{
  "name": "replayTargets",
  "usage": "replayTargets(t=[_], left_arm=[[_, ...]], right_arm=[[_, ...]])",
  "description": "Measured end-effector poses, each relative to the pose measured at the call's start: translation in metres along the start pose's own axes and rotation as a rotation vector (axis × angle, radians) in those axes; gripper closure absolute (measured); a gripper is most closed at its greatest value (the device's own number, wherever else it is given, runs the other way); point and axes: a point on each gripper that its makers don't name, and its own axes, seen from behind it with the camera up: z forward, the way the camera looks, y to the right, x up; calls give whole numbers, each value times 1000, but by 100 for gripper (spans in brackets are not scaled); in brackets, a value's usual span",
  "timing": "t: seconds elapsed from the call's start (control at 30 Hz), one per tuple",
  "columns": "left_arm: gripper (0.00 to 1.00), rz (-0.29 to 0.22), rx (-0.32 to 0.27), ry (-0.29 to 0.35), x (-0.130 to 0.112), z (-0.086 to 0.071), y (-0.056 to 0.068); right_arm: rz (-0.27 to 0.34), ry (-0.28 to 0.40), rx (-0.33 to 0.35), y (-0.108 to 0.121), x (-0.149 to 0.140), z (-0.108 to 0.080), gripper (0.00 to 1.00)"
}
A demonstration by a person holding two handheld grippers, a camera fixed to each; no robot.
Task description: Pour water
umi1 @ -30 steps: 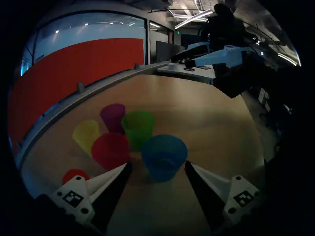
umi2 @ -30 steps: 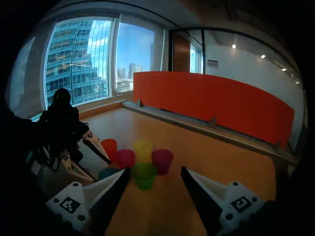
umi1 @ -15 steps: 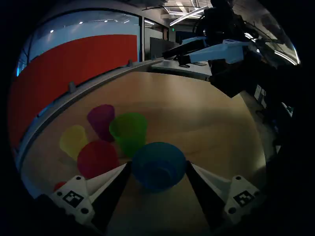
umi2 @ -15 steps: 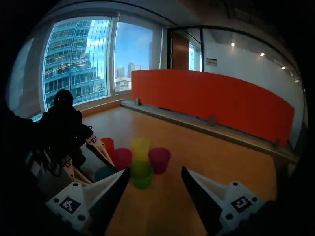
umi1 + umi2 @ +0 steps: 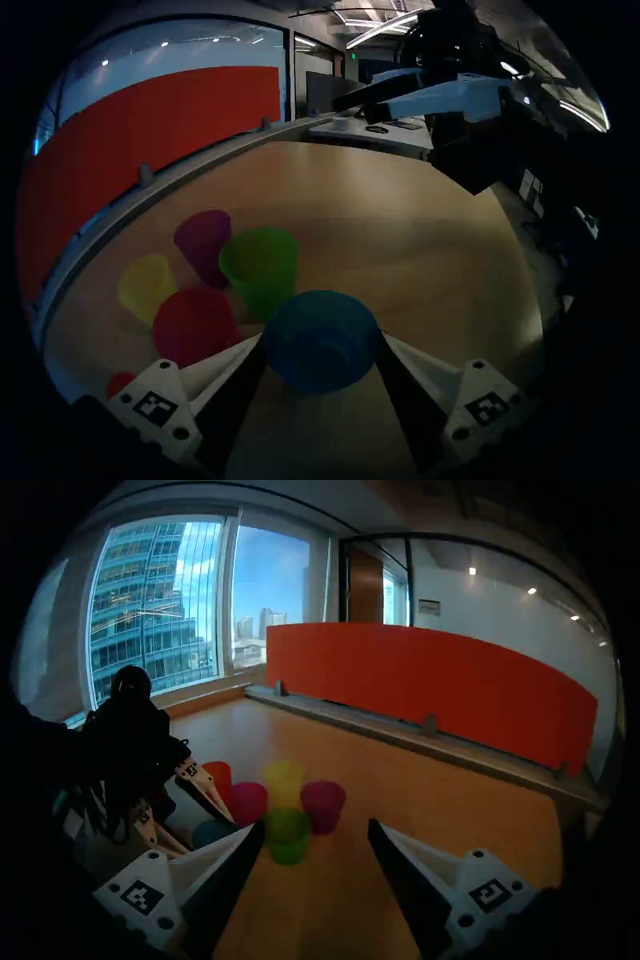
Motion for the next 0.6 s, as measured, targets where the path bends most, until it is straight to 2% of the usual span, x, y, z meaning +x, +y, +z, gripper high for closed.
replayTargets(t=[0.3, 0.6], left_arm=[[11, -5, -5, 10, 2, -4, 1], [11, -22, 12, 62, 16, -23, -1]], right_arm=[[-2, 2, -1, -2, 1, -1, 1], [0, 9, -4, -2, 4, -2, 1]])
